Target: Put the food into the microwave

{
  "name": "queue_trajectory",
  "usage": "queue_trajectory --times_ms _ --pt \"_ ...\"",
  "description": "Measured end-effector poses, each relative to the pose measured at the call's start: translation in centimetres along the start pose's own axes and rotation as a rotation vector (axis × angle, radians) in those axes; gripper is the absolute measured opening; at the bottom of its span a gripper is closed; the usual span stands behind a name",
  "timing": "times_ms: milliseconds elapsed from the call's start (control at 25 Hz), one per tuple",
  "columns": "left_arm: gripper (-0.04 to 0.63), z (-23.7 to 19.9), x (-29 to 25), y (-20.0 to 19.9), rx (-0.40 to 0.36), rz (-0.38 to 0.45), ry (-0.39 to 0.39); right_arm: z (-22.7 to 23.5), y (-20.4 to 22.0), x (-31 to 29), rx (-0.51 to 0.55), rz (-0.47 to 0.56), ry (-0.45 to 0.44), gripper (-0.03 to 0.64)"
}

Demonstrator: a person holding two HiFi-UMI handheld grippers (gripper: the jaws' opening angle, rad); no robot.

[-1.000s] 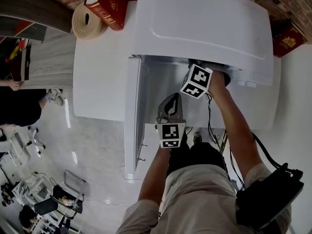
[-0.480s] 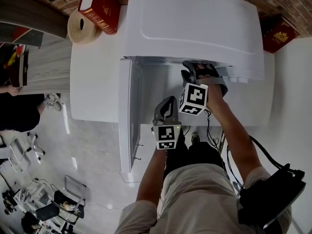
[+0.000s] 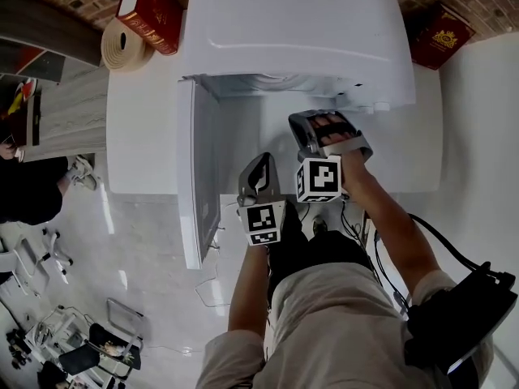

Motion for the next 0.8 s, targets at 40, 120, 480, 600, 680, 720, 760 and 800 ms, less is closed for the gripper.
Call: queue_trajectory --times_ms 40,120,480,600,680,720,760,800 --pt "0.008 0.5 0.4 -0.1 0.001 0.008 -0.005 -0.2 0.0 0.8 0.008 0.011 0.008 0.011" --pt "0.008 1.5 1.3 -0.3 -0.004 0.021 -0.017 -0.7 0.0 2.4 0.025 0.031 0.025 0.011" --pt "0.008 8.0 4.9 -1.4 -0.062 0.063 -0.045 -2.5 1.4 9.5 0.087 0.089 0.093 0.011" --pt "0.008 9.7 6.4 -1.6 -0.088 0.060 -0.058 -3.4 2.1 11.8 0.101 0.108 0.114 0.011" --pt "0.008 11.3 7.3 -1.9 -0.096 0.068 -0.061 -4.2 2.8 13.6 0.120 0.112 0.115 0.011" --pt "0.008 12.1 7.7 -2.0 -0.097 0.072 -0.066 -4.8 3.2 14.5 0.130 0.114 0.114 0.011" --pt "0.008 12.8 8.1 -2.1 -0.096 0.078 -0.072 -5.3 3.5 15.3 0.138 0.117 0.115 0.011" --pt "0.008 13.5 8.4 -2.2 -0.093 0.085 -0.079 -5.6 3.7 16.2 0.141 0.123 0.120 0.011"
Point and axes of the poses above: the fingertips, and each gripper's own axes: x backward along the fingers, z to its right, y out of its underside, the point moved 3 cm from there along x, backward along the fingers, and after that the axes turned 4 degrees about y, right-handed, at the moved point
